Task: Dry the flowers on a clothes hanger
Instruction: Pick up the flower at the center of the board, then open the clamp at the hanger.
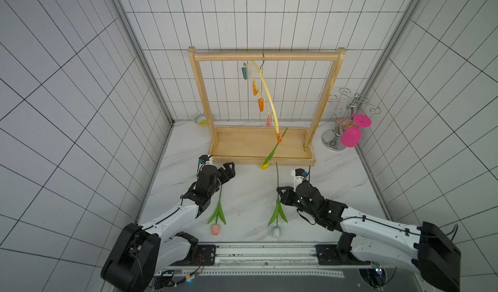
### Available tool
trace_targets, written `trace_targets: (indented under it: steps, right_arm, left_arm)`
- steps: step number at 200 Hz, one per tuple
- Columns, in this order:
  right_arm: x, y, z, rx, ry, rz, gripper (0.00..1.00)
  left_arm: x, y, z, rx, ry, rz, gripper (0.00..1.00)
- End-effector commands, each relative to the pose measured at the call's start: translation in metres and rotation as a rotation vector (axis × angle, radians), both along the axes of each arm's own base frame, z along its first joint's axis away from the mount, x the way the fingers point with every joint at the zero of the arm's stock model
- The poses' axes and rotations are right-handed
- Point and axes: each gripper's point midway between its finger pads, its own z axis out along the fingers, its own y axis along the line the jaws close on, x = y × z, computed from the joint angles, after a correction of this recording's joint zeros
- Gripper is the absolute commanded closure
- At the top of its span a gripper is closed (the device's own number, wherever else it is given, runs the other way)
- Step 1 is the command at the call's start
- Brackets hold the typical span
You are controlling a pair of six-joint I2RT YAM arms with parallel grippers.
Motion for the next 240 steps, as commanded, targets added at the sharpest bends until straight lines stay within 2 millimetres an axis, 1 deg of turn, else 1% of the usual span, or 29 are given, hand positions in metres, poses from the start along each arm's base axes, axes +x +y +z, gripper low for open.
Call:
trace_targets:
  steps: [1, 23, 38, 52, 64, 76, 80, 85, 96, 113, 133, 149, 176, 196, 219, 226, 240]
  right_arm:
    - [-0.001, 0.016, 0.042, 0.045, -0.114, 0.084, 1.00]
    - [0.006, 0.026, 0.065, 0.044, -0.160, 0.095, 1.00]
    - [0.014, 0.035, 0.078, 0.036, -0.189, 0.096, 1.00]
    - [0.027, 0.044, 0.089, 0.022, -0.204, 0.077, 1.00]
    - [0.040, 0.051, 0.096, 0.014, -0.200, 0.063, 1.00]
    - [0.055, 0.055, 0.100, 0.010, -0.185, 0.033, 1.00]
    - [0.060, 0.055, 0.101, 0.010, -0.176, 0.022, 1.00]
    - [0.066, 0.054, 0.100, 0.003, -0.161, 0.006, 1.00]
    - [0.080, 0.049, 0.099, -0.014, -0.118, -0.045, 1.00]
    - [0.091, 0.040, 0.101, -0.034, -0.080, -0.086, 1.00]
    - [0.096, 0.034, 0.112, -0.042, -0.100, -0.108, 1.00]
    - [0.099, 0.026, 0.116, -0.060, -0.107, -0.125, 1.00]
    - [0.107, 0.011, 0.122, -0.064, -0.123, -0.150, 1.00]
    - [0.114, 0.001, 0.130, -0.065, -0.151, -0.169, 1.00]
    - [0.123, -0.005, 0.140, -0.065, -0.183, -0.180, 1.00]
    - [0.125, -0.006, 0.142, -0.064, -0.187, -0.181, 1.00]
    - [0.129, -0.006, 0.147, -0.059, -0.198, -0.180, 1.00]
  left_arm:
    - [-0.001, -0.006, 0.020, -0.017, -0.089, -0.048, 0.04]
    - [-0.007, 0.000, 0.032, -0.019, -0.167, -0.041, 0.04]
    - [-0.007, -0.001, 0.048, -0.005, -0.249, -0.059, 0.05]
    - [0.000, -0.003, 0.067, -0.028, -0.305, -0.049, 0.05]
    - [0.006, -0.015, 0.092, -0.055, -0.360, -0.099, 0.05]
    - [0.015, -0.027, 0.116, -0.078, -0.394, -0.144, 0.05]
    - [0.018, -0.031, 0.121, -0.081, -0.400, -0.160, 0.05]
    - [0.021, -0.037, 0.133, -0.086, -0.419, -0.182, 0.06]
    - [0.030, -0.046, 0.152, -0.080, -0.458, -0.216, 0.09]
    - [0.037, -0.060, 0.181, -0.070, -0.600, -0.278, 0.11]
    - [0.035, -0.080, 0.207, -0.021, -0.809, -0.389, 0.15]
    - [0.037, -0.091, 0.218, 0.000, -0.904, -0.439, 0.16]
    - [0.051, -0.111, 0.223, 0.081, -0.961, -0.503, 0.18]
    - [0.057, -0.130, 0.227, 0.169, -0.995, -0.540, 0.20]
    - [0.063, -0.155, 0.226, 0.326, -1.027, -0.565, 0.21]
    - [0.066, -0.160, 0.224, 0.355, -1.026, -0.574, 0.21]
    - [0.070, -0.165, 0.226, 0.364, -1.035, -0.579, 0.21]
